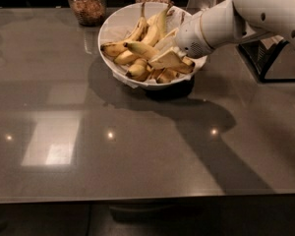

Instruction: Pick banana from white bowl

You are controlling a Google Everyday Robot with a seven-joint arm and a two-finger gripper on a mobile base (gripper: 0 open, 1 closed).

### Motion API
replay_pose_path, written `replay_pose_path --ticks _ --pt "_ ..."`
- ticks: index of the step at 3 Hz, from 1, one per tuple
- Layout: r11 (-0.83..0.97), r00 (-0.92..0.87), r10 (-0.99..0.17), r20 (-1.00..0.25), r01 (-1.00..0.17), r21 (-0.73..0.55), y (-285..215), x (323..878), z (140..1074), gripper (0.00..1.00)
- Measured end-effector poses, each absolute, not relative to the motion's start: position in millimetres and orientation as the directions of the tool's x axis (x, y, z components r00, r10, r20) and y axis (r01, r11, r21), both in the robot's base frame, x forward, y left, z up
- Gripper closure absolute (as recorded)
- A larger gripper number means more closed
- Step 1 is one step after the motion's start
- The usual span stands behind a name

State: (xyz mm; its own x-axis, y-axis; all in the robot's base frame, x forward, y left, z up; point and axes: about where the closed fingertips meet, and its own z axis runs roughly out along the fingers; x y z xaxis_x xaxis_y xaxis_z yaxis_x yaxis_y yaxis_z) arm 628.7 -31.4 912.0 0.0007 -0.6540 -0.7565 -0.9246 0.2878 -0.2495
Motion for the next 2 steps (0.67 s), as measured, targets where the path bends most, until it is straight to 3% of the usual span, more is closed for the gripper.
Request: replay_pose_path --ticks 2 --pt "0.268 -0.017 -0.695 -0.718 -0.933 -0.238 -38.0 608.4 948.1 1.00"
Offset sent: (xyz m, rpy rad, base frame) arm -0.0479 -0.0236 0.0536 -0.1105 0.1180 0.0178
